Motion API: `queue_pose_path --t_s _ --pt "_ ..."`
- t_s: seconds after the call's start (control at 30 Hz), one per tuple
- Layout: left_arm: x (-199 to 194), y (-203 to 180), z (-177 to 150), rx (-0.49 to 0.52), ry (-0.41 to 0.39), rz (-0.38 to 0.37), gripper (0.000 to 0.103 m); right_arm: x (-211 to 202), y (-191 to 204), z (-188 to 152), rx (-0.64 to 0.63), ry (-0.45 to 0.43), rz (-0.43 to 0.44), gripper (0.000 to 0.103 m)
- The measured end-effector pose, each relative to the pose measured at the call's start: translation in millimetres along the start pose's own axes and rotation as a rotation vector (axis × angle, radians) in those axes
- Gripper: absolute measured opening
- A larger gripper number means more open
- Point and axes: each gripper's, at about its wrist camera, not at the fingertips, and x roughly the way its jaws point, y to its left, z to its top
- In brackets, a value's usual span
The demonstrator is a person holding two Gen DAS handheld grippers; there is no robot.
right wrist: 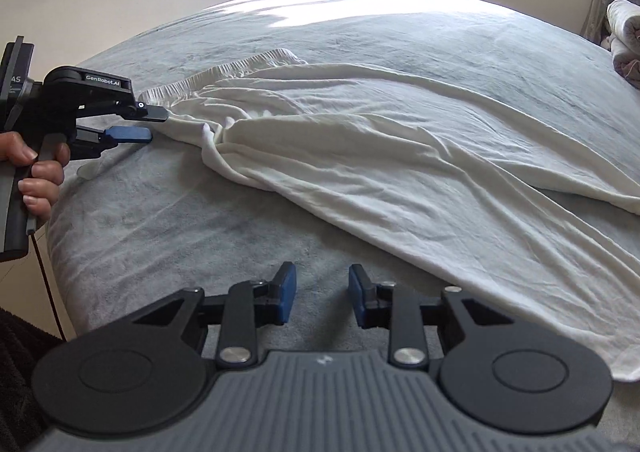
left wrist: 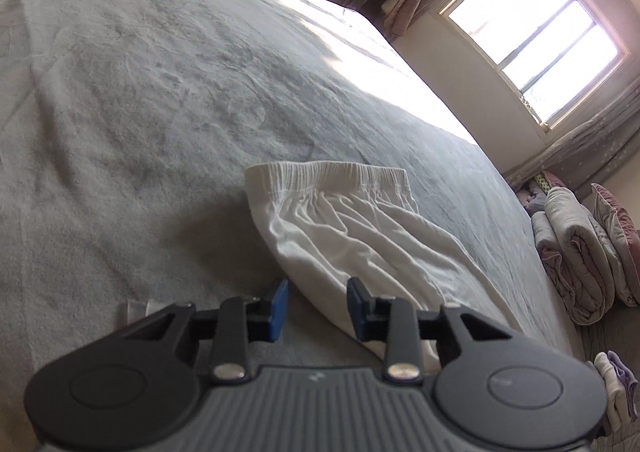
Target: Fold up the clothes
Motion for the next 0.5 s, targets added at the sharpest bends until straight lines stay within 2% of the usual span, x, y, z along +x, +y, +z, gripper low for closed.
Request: queue_pose_path --t_s 0.27,0.5 --pt "2 10 1 -0.049 -0.057 0.001 0.022 36 44 22 -0.146 -0.064 0.033 0.031" --pt "1 12 3 -0.067 -0.080 0.002 0.017 52 61 27 -0.261 -0.110 -0.032 0.030"
